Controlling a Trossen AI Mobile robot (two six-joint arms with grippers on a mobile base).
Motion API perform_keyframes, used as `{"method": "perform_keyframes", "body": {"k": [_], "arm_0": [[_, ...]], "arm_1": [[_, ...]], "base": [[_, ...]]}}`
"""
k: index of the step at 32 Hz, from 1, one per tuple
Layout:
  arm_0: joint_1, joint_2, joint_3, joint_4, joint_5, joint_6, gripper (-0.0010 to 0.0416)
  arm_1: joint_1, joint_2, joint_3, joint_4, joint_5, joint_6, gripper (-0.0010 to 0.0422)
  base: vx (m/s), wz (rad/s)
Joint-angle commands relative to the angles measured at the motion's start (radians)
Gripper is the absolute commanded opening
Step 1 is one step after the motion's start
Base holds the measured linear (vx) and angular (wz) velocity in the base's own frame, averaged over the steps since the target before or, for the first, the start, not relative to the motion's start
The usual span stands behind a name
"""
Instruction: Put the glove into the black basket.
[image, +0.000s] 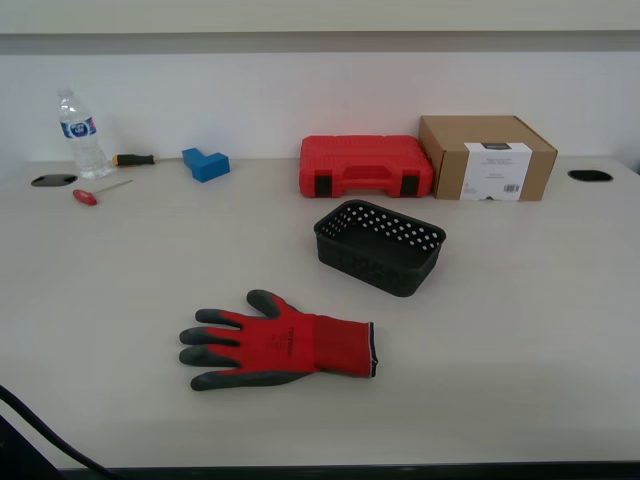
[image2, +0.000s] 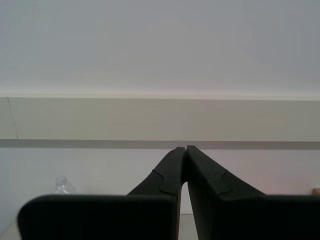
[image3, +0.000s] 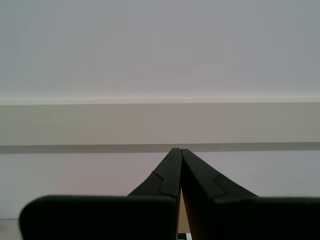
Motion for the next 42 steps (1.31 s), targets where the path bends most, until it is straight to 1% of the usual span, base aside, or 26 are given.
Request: {"method": "perform_keyframes", "body": {"k": [1,29,31,33,37,39,40,42], "arm_0": [[0.000,0.000,0.001,0.003,0.000,0.000,0.0001],[0.001,0.000,0.001,0.002,-0.005,0.001,0.0001],[0.001,0.000,0.001,0.002,-0.026,0.002,0.0001],[0.002,0.000,0.001,0.002,-0.061,0.002,0.0001],[0.004,0.000,0.001,0.000,-0.097,0.011,0.0001],[0.004,0.000,0.001,-0.003,-0.131,0.014,0.0001],[0.005,0.000,0.001,-0.011,-0.164,0.018,0.0001],[0.007,0.000,0.001,-0.035,-0.194,0.019,0.0001]], "arm_1": [[0.000,0.000,0.000,0.003,-0.001,0.000,0.0000],[0.000,0.000,0.000,0.003,-0.001,0.000,0.0000],[0.000,0.000,0.000,0.003,-0.001,0.000,0.0000],[0.000,0.000,0.000,0.003,-0.001,0.000,0.0000],[0.000,0.000,0.000,0.003,-0.001,0.000,0.0000],[0.000,0.000,0.000,0.003,-0.001,0.000,0.0000],[0.000,0.000,0.000,0.003,-0.001,0.000,0.0000],[0.000,0.000,0.000,0.003,-0.001,0.000,0.0000]], "base": [[0.000,0.000],[0.000,0.000],[0.000,0.000],[0.000,0.000],[0.000,0.000],[0.000,0.000],[0.000,0.000],[0.000,0.000]]}}
